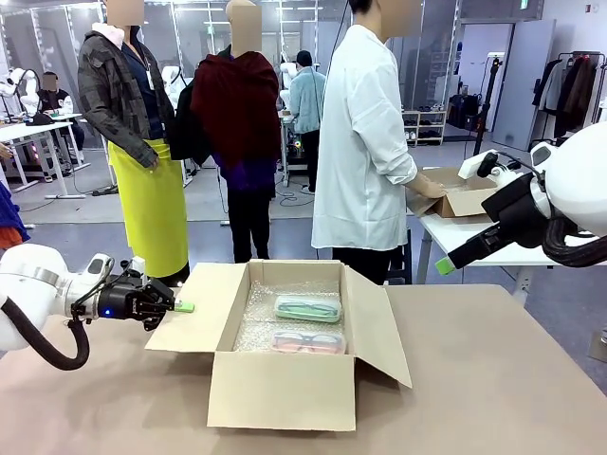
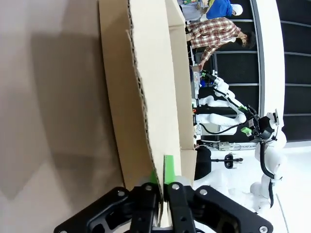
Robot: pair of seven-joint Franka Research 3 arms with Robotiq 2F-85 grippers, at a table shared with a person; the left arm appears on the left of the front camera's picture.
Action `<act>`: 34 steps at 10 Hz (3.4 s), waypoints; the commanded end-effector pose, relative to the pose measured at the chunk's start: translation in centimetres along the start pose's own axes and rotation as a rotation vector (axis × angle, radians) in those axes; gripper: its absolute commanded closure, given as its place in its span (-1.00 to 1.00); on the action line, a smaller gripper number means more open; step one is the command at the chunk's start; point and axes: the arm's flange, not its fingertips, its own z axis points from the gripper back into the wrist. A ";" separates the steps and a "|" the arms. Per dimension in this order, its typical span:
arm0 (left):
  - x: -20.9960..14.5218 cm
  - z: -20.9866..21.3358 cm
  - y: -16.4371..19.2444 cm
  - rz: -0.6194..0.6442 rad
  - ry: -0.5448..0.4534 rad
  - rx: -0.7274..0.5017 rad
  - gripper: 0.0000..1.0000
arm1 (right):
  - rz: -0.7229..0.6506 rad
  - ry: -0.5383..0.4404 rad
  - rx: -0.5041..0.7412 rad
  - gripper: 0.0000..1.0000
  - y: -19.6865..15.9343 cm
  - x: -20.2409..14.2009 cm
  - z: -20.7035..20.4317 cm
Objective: Pack the glasses set securely to prepare it for shipping.
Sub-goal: Position the Package Box on the left side of the table.
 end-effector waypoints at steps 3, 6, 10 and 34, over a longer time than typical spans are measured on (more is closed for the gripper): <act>0.0 0.0 0.0 -0.001 0.000 -0.001 1.00 | -0.013 -0.008 -0.009 -1.00 0.4 -0.2 0.0; 0.0 0.0 0.0 -0.001 0.000 -0.001 1.00 | -0.013 -0.008 -0.009 -1.00 0.4 -0.2 0.0; -0.2 1.5 0.2 -0.009 -0.002 0.012 0.94 | -0.013 -0.008 -0.009 -1.00 0.4 -0.2 0.0; -8.6 37.4 1.5 0.011 -0.165 0.121 0.94 | -0.013 -0.008 -0.009 -1.00 0.4 -0.2 0.0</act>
